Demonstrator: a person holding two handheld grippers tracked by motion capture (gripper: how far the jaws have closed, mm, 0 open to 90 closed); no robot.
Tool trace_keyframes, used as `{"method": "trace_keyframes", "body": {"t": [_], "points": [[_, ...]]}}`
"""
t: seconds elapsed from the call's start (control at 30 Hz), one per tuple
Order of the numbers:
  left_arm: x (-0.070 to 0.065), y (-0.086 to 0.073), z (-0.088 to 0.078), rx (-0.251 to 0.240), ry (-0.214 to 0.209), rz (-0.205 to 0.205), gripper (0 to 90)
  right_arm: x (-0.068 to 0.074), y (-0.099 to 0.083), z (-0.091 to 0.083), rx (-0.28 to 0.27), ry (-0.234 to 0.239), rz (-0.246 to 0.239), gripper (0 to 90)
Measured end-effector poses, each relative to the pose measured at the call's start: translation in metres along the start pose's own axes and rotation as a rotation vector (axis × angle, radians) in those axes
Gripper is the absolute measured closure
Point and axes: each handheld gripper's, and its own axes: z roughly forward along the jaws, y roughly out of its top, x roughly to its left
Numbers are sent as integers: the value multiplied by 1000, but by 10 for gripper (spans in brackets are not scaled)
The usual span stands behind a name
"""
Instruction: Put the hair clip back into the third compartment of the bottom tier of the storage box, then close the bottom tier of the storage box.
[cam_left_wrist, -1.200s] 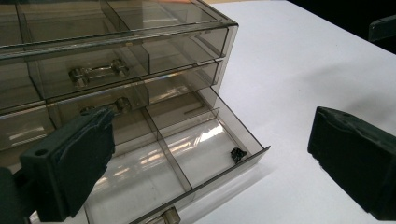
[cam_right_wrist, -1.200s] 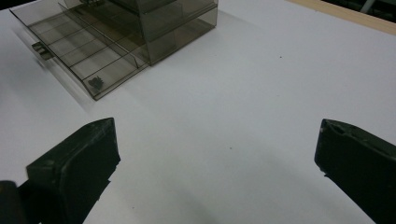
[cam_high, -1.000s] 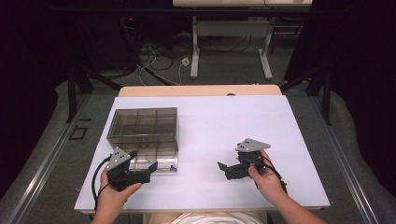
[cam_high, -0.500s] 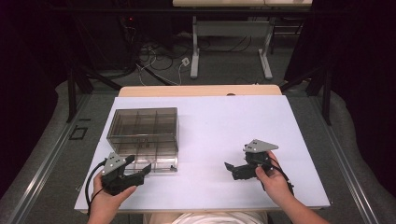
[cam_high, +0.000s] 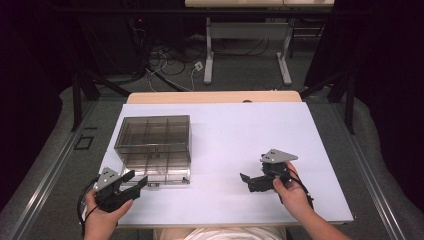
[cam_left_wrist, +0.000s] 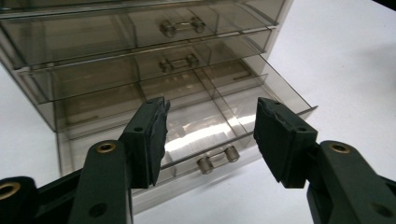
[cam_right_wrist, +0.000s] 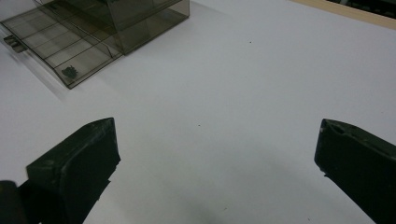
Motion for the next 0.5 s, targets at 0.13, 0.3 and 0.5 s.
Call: {"method": "trace_keyframes", "body": {"t": [0.13, 0.3, 0.5], "points": [[2, -1, -1, 8, 2, 10, 485, -1, -1, 0, -1, -1, 9, 0], [5, -2, -2, 17, -11, 0, 568, -2, -1, 2, -4, 1, 10, 0], [12, -5, -3, 54, 8, -13, 657, -3, -2, 4, 6, 3, 7, 0]]}}
